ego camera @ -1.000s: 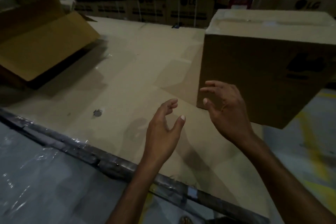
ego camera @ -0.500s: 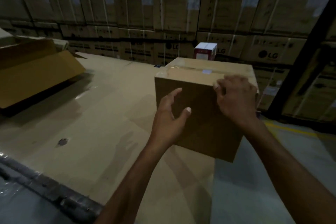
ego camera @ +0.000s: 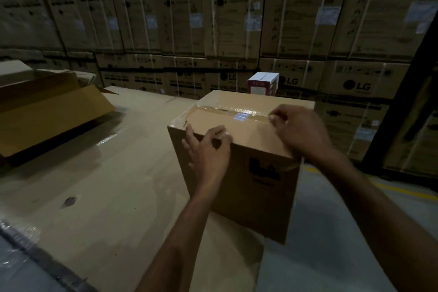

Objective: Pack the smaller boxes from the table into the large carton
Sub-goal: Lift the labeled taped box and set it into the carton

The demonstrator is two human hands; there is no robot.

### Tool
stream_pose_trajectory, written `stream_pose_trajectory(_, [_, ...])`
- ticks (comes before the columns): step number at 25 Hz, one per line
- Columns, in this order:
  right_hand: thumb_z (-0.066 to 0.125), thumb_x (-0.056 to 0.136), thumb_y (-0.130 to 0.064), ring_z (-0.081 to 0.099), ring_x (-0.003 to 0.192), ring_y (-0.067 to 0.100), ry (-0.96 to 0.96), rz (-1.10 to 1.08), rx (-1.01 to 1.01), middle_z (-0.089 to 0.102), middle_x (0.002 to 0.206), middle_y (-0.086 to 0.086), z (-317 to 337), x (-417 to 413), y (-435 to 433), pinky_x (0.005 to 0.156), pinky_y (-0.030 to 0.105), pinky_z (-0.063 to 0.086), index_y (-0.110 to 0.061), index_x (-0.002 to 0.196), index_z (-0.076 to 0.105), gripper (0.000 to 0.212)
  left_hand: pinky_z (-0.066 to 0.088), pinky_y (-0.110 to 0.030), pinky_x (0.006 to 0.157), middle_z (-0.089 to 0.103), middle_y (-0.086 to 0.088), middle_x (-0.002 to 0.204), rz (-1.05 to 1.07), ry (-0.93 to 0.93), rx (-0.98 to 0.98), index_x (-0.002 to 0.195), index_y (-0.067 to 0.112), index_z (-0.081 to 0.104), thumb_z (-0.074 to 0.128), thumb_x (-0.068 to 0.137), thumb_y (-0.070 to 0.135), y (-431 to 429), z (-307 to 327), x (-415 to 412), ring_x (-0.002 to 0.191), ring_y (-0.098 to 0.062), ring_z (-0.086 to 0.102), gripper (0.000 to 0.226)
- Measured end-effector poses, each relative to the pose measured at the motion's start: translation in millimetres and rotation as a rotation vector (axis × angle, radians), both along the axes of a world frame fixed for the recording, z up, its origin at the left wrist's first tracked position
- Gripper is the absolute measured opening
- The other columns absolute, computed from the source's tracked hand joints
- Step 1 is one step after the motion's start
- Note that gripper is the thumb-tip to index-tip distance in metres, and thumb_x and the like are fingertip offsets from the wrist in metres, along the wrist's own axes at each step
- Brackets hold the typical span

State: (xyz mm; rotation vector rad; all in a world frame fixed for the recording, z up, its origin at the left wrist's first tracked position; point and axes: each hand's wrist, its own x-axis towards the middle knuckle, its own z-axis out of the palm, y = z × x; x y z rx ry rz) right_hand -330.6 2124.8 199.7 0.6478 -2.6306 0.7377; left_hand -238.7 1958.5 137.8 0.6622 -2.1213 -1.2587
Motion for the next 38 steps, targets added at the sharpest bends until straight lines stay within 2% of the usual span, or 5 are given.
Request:
stream_pose_trajectory(9, [0.073,0.085,-0.023,0.056,0.113,0.017,-0.446,0.014,-0.895,0.049,0.13,-0.005,-16,-104,12,0.09,0.037,0.051,-0.021,0.149,0.046,0.069,0.036,-0.053,0.116,-0.005,0.016,0.165,0.046,0.057,0.114,0.136,0.046,0.056,0.067,0.088,0.057,-6,-10,29,0.153,-0.027,0.015,0.049])
stream_pose_trajectory(15, [0.07,0.067,-0.059,0.062,0.11,0.028,-0.608,-0.016,-0.859,0.064,0.121,0.004,-55,-93,-12,0.084,0.039,0.051,-0.015,0.122,0.06,0.071,0.037,-0.047,0.109,0.022,-0.005,0.166,-0.002,0.154,0.527,0.159,0.041,-0.004,0.056,0.084,0.076,21,-33,33,0.146,-0.033,0.034,0.103])
stream_pose_trajectory(18, [0.057,0.079,-0.073,0.055,0.109,0.024,-0.612,0.03,-0.745,0.055,0.116,-0.003,-67,-47,-34,0.098,0.047,0.047,-0.029,0.114,0.048,0.058,0.039,-0.046,0.112,0.035,-0.008,0.161,0.099,0.263,0.535,0.159,0.043,0.004,0.063,0.069,0.081,-8,-26,39,0.141,-0.027,0.042,0.114])
stream_pose_trajectory(23, [0.06,0.085,-0.065,0.062,0.093,0.022,-0.793,0.209,-0.604,0.069,0.1,0.004,-53,-12,-60,0.085,0.04,0.049,-0.021,0.1,0.062,0.046,0.053,-0.039,0.083,0.066,0.005,0.125,0.081,0.286,0.548,0.14,0.042,0.049,0.054,0.096,0.047,-74,-19,94,0.108,-0.017,0.064,0.045])
stream_pose_trajectory(38, [0.057,0.095,-0.06,0.069,0.094,0.021,-0.732,0.636,-0.482,0.076,0.092,0.004,-48,99,-173,0.091,0.043,0.05,-0.01,0.099,0.073,0.052,0.053,-0.051,0.096,0.064,-0.004,0.13,0.181,0.312,0.505,0.139,0.035,0.051,0.063,0.084,0.058,-174,-22,237,0.117,-0.028,0.062,0.061])
